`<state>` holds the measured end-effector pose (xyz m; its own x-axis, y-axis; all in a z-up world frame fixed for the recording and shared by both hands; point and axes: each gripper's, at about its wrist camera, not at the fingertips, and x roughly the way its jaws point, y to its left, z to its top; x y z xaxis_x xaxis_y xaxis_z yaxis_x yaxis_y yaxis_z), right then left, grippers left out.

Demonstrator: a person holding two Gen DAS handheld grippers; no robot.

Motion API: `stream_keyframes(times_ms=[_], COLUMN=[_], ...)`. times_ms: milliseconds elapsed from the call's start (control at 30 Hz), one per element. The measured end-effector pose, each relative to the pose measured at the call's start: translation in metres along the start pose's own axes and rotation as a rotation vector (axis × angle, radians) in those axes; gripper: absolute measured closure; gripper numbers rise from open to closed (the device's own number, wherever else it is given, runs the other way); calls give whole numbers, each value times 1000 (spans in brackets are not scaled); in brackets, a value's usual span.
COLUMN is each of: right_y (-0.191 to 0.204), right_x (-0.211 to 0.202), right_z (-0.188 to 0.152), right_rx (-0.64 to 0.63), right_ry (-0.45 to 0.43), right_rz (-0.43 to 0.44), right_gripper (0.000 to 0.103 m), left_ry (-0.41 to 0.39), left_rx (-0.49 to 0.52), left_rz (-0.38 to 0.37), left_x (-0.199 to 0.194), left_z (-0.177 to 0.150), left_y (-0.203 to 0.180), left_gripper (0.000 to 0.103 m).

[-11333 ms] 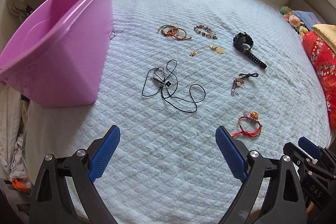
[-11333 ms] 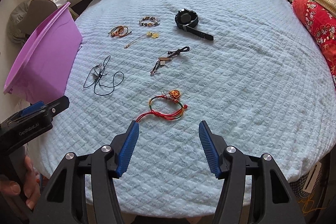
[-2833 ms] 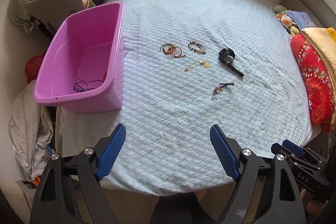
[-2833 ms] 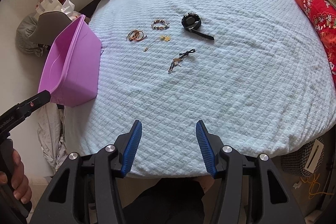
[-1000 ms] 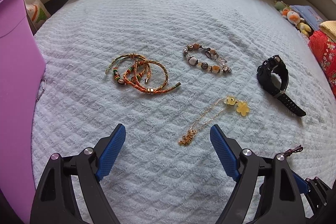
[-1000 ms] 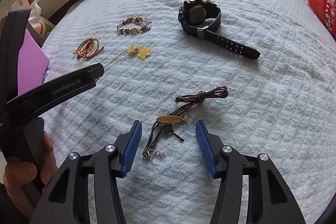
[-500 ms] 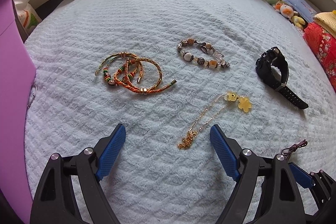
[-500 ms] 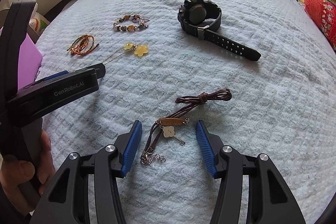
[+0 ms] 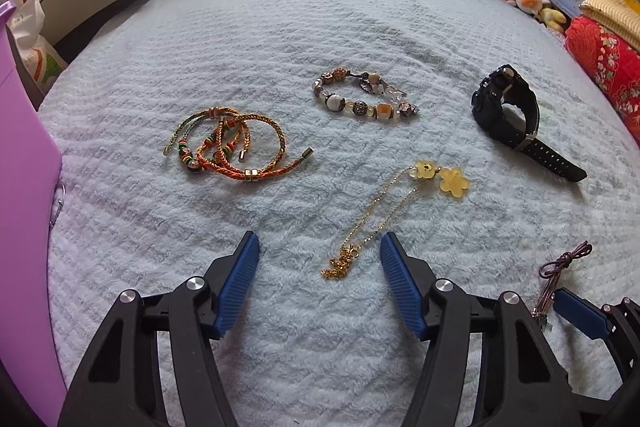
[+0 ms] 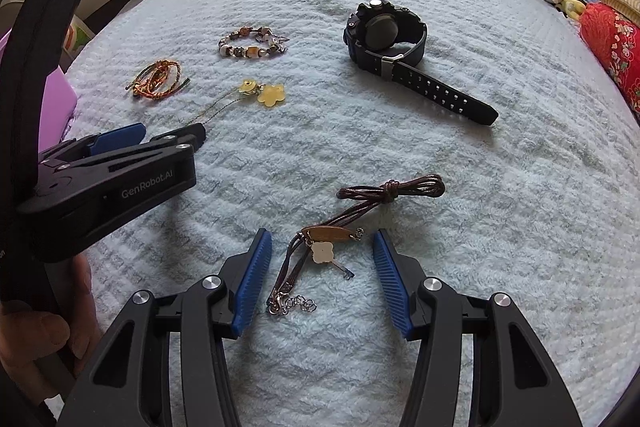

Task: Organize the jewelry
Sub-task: 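Move the left gripper to the gold flower chain while the right approaches the brown key cord, then close the left gripper on the gold chain while the right closes on the brown cord, then carry the gold chain with the left gripper while the right carries the brown cord to the tub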

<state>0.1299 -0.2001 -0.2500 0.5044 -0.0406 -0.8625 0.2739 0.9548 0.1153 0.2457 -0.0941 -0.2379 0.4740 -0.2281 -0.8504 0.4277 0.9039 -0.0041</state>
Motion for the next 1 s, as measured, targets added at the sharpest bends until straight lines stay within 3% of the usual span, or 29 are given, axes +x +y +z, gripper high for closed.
stream_keyframes(times_ms=[233, 300, 433, 667, 833, 1000], right_y=[1, 2, 2, 2, 3, 3], right_x=[0, 0, -1, -3, -5, -5], right_z=[-1, -1, -1, -2, -1, -1], right_rx=[0, -3, -7, -9, -15, -9], right_ry=[-7, -9, -12, -18, -19, -15], right_rz=[-4, -6, -10, -11, -4, 2], right_gripper=[54, 55, 57, 68, 81, 81], left_ry=[-11, -14, -27, -30, -28, -18], left_rx=[35, 38, 91, 99, 106, 100], left_rz=[9, -5, 9, -23, -21, -28], left_x=[-4, -6, -8, -11, -11, -12], left_z=[-4, -6, -10, -12, -14, -13], left_y=[-3, -5, -16, -15, -17, -15], left_gripper=[51, 61, 70, 85, 88, 97])
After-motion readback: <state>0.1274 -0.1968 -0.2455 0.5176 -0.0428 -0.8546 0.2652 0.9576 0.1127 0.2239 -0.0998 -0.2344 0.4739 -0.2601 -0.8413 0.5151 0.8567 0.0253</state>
